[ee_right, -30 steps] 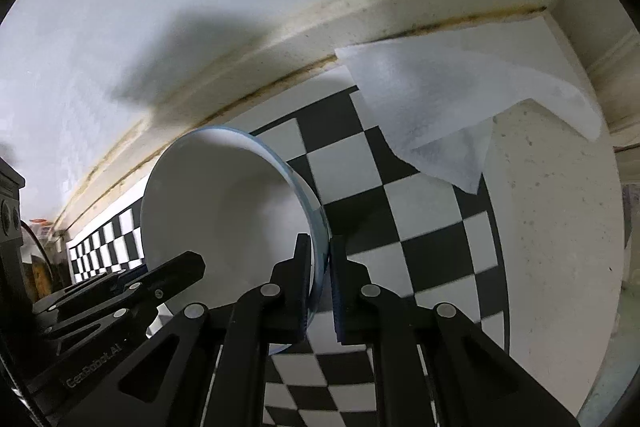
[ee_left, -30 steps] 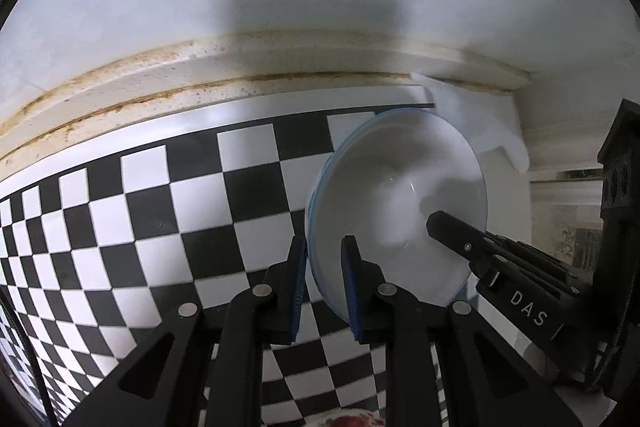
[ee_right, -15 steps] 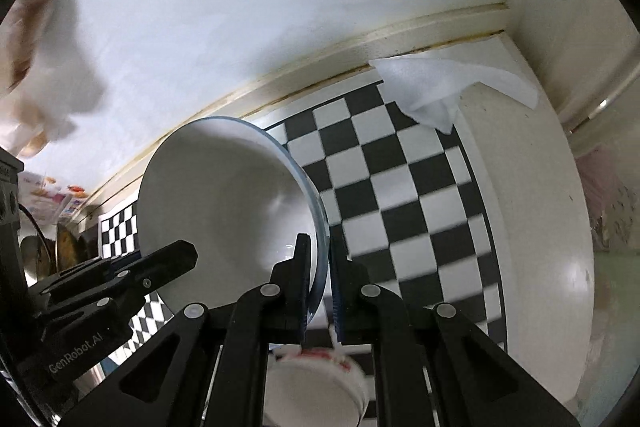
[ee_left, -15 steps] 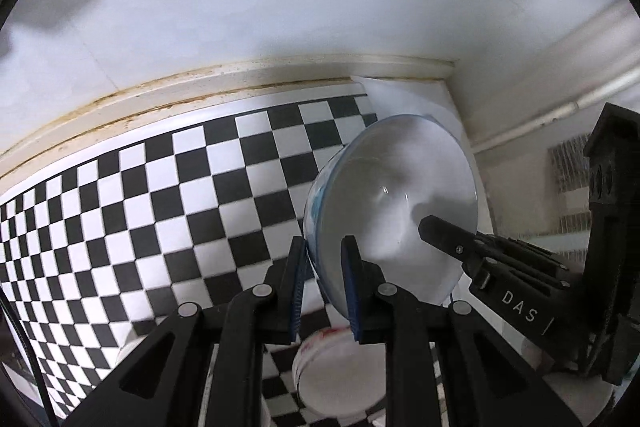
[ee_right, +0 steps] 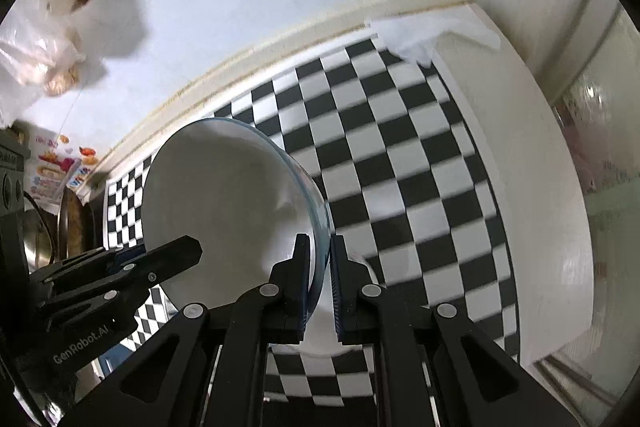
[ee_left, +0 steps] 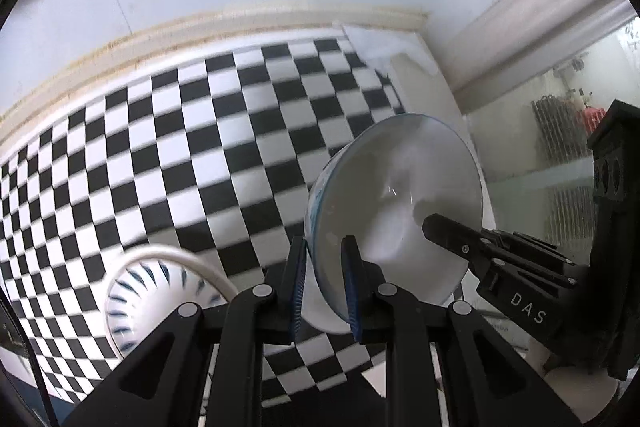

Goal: Organize plates and bowls

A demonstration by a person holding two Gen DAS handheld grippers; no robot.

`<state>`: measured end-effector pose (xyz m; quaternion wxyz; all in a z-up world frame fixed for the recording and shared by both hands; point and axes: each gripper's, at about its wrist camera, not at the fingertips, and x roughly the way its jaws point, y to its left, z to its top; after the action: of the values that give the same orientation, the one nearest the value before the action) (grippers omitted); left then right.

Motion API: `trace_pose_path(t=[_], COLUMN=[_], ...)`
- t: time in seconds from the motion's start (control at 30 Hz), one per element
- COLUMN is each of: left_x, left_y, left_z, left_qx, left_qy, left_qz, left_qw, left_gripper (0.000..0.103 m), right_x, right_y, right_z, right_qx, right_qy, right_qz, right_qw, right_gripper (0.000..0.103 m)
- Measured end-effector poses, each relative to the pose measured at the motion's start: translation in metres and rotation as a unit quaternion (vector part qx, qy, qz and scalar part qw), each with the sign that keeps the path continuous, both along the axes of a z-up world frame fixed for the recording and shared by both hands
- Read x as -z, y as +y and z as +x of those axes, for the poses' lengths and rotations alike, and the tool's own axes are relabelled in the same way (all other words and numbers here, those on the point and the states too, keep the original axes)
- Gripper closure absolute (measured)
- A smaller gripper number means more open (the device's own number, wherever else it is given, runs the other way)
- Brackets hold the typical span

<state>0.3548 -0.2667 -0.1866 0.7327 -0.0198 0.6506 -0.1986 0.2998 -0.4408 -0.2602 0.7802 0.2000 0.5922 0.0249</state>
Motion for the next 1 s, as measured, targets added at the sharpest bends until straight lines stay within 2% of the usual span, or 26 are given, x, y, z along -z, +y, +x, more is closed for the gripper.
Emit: trace_pose_path(t=[0.33, 0.67, 1.0], left_x=[0.043, 0.075, 0.086], left_y=[-0.001, -0.009, -0.014], left_z=[-0.028, -0.033, -0.033], left_qx=[0.007, 0.025, 0.021], left_qy=[0.042, 0.072, 0.073], left_qz=[0.02, 0.045, 0.059], left_qw=[0.9989, 0.9961, 0.9954], left_gripper=[0.088, 0.088, 0.088], right_x=[0.052, 0.077, 0.087], right_y=[0.006, 0.009, 0.014], right_z=[-0.027, -0.03, -0.027], right_qx=[0.001, -0.003, -0.015], right_qy=[0.047, 0.074, 0.087], right_qz=[-0.002, -0.01, -0.016], right_qw=[0.999, 0.997, 0.996], right_gripper=[0.092, 0.092, 0.091])
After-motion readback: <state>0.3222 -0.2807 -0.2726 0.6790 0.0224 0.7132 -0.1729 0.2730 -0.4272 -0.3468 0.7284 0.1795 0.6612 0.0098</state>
